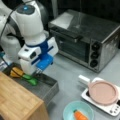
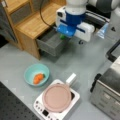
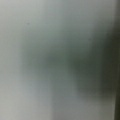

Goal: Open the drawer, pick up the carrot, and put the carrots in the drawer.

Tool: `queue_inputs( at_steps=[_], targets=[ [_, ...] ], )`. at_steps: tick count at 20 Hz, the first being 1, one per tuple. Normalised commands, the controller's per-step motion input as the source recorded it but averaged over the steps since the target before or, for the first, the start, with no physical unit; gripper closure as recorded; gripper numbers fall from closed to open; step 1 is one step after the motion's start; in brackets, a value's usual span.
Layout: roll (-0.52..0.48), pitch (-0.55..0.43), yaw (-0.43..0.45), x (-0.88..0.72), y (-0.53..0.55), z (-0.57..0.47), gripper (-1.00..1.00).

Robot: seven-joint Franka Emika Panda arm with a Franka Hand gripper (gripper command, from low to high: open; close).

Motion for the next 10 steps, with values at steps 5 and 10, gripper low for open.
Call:
queue_inputs(
  at_steps=[5,10],
  targets=[
    [0.066,-0.108,-0.154,-0.01,0.20,-0.10,-1.00],
    [0.063,-0.104,-0.145,0.02,0.16,-0.09,-1.00]
  ],
)
